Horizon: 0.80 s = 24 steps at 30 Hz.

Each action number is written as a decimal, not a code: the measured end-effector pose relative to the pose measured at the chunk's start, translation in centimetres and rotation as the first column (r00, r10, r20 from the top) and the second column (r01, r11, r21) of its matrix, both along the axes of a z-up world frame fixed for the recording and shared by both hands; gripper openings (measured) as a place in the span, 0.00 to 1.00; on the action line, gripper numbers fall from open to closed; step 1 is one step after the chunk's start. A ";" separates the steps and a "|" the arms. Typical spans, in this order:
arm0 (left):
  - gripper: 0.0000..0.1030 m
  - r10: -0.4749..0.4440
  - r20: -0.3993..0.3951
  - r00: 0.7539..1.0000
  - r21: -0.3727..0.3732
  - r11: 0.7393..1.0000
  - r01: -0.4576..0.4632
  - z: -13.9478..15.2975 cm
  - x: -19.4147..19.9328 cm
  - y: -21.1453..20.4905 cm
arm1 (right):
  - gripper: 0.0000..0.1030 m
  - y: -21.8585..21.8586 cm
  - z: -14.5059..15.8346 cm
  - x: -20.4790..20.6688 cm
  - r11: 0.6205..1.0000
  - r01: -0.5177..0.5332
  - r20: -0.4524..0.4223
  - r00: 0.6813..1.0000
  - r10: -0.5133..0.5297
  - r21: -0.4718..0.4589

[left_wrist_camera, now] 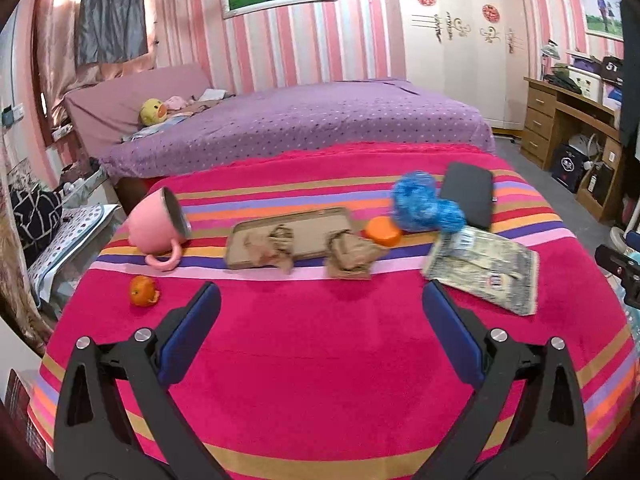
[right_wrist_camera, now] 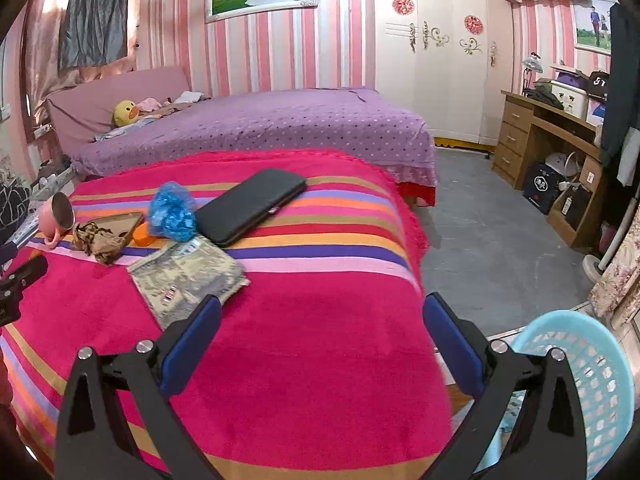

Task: Collect trash
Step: 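Move both grippers back over the bedspread toward the remaining trash, then grasp the whole orange with the left gripper while the right gripper grasps the printed paper packet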

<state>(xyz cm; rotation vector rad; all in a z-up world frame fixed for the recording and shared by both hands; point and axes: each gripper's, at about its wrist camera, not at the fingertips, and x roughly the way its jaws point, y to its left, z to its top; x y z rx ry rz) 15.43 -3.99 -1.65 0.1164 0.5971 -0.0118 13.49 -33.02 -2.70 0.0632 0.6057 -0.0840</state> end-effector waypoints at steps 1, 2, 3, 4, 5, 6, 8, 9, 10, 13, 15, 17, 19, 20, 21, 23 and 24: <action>0.94 0.007 0.000 1.000 0.003 1.000 -0.007 -0.1 0.1 0.5 | 0.95 0.3 0.0 0.1 1.000 0.000 0.000 1.000 0.000 0.006; 0.94 0.012 0.000 1.000 0.008 1.000 -0.012 -0.1 0.2 0.9 | 0.95 0.6 0.0 0.4 1.000 0.003 -0.006 1.000 -0.003 0.015; 0.95 0.018 0.000 1.000 0.015 1.000 -0.018 -0.3 0.3 1.4 | 0.95 0.9 -0.1 0.7 1.000 0.007 -0.013 1.000 -0.007 0.024; 0.95 0.023 0.000 1.000 0.024 0.999 -0.023 -0.4 0.4 1.9 | 0.95 1.2 -0.1 0.9 0.999 0.008 -0.015 1.000 -0.008 0.036; 0.95 0.027 0.000 1.000 0.031 0.999 -0.027 -0.5 0.5 2.3 | 0.95 1.5 -0.2 1.1 0.999 0.005 -0.014 1.000 -0.005 0.045; 0.95 0.033 0.000 0.999 0.042 0.999 -0.033 -0.7 0.7 2.9 | 0.95 1.8 -0.3 1.3 0.999 0.001 -0.011 1.000 0.000 0.054; 0.94 0.044 -0.004 0.999 0.054 0.998 -0.044 -1.0 1.1 4.0 | 0.95 2.5 -0.4 1.7 0.998 -0.003 -0.005 1.000 0.003 0.060; 0.95 0.049 -0.008 0.999 0.056 0.997 -0.049 -1.2 1.3 4.5 | 0.95 3.0 -0.4 1.9 0.999 0.000 -0.006 1.000 0.001 0.054; 0.95 0.058 -0.013 0.998 0.054 0.997 -0.057 -1.3 1.6 5.1 | 0.95 3.2 -0.5 2.0 0.999 0.003 -0.007 1.000 -0.003 0.050; 0.95 0.084 -0.036 0.996 0.031 0.996 -0.083 -1.6 2.4 7.0 | 0.96 3.7 -0.5 2.4 0.999 0.018 -0.002 1.000 -0.018 0.047; 0.94 0.097 -0.050 0.994 0.008 0.995 -0.096 -1.7 2.9 8.2 | 0.96 3.8 -0.6 2.5 0.998 0.039 0.003 0.999 -0.039 0.050; 0.94 0.106 -0.066 0.992 -0.013 0.994 -0.107 -1.9 3.8 9.7 | 0.96 3.7 -0.9 2.7 0.996 0.054 -0.003 0.999 -0.054 0.068; 0.94 0.113 -0.083 0.990 -0.015 0.993 -0.114 -2.3 4.5 10.6 | 0.96 3.6 -1.1 3.1 0.995 0.057 -0.017 0.998 -0.056 0.087; 0.94 0.120 -0.092 0.988 -0.011 0.992 -0.122 -2.5 5.0 11.2 | 0.96 3.6 -1.2 3.2 0.994 0.056 -0.023 0.998 -0.054 0.089; 0.94 0.127 -0.097 0.987 -0.008 0.992 -0.128 -2.7 5.2 11.8 | 0.96 3.7 -1.2 3.3 0.995 0.055 -0.024 0.998 -0.053 0.087; 0.94 0.137 -0.107 0.985 -0.013 0.990 -0.139 -3.0 5.8 13.1 | 0.96 4.0 -1.4 3.6 0.996 0.054 -0.027 0.998 -0.052 0.065; 0.94 0.137 -0.115 0.984 -0.021 0.990 -0.140 -3.1 6.0 13.7 | 0.96 4.2 -1.5 3.8 0.997 0.049 -0.033 0.998 -0.047 0.055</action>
